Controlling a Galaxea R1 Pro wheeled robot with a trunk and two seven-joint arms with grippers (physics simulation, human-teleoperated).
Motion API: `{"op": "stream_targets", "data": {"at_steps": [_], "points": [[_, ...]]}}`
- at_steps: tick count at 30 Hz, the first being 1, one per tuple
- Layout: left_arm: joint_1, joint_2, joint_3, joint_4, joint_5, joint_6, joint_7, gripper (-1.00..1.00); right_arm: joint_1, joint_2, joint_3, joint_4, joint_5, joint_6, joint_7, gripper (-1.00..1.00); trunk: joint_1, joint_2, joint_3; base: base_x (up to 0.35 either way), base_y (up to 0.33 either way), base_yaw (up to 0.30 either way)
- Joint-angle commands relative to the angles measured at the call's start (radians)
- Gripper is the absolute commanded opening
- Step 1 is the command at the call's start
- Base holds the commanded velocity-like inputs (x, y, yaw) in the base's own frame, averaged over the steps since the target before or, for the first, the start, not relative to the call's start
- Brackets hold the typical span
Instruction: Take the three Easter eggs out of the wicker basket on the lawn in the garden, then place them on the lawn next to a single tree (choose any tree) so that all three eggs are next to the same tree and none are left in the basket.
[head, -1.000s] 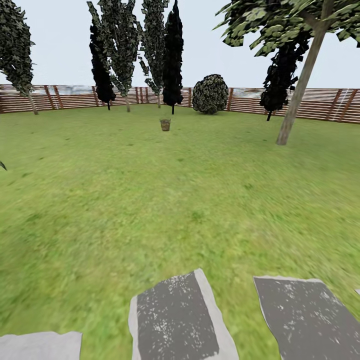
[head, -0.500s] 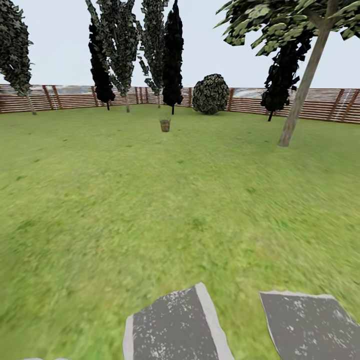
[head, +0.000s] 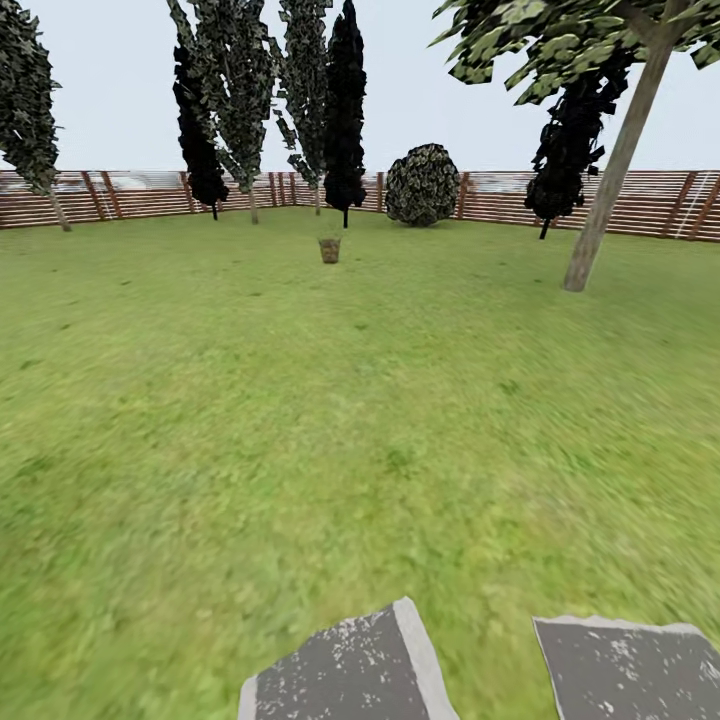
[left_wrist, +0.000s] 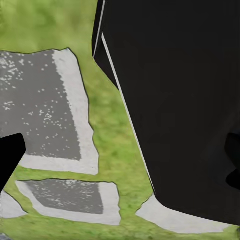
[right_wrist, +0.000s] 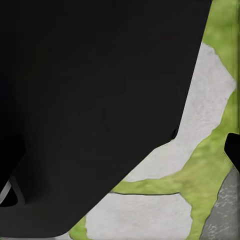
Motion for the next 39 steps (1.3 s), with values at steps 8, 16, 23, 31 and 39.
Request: {"op": "stream_targets", "data": {"at_steps": [8, 16, 23, 31, 39], "points": [[0.000, 0.000, 0.005, -0.001, 0.004, 0.004, -0.001, 1.00, -0.001, 0.000, 0.005, 0.002, 0.002, 0.001, 0.001, 1.00, 0.001, 0.000, -0.001, 0.317, 0.000, 0.000], [0.000, 0.000, 0.005, -0.001, 0.004, 0.004, -0.002, 1.00, -0.001, 0.000, 0.005, 0.002, 0.002, 0.001, 0.001, 1.00, 0.001, 0.000, -0.001, 0.317, 0.000, 0.000], [0.000, 0.000, 0.005, -0.001, 0.004, 0.004, -0.001, 1.00, -0.001, 0.000, 0.005, 0.002, 0.002, 0.001, 0.001, 1.00, 0.001, 0.000, -0.001, 0.317, 0.000, 0.000], [0.000, 0.000, 0.005, 0.000, 0.004, 0.004, -0.001, 1.00, -0.001, 0.000, 0.005, 0.002, 0.002, 0.001, 0.001, 1.00, 0.001, 0.000, -0.001, 0.317, 0.000, 0.000], [0.000, 0.000, 0.005, -0.001, 0.005, 0.004, -0.001, 1.00, -0.001, 0.000, 0.005, 0.002, 0.002, 0.001, 0.001, 1.00, 0.001, 0.000, -0.001, 0.317, 0.000, 0.000]]}}
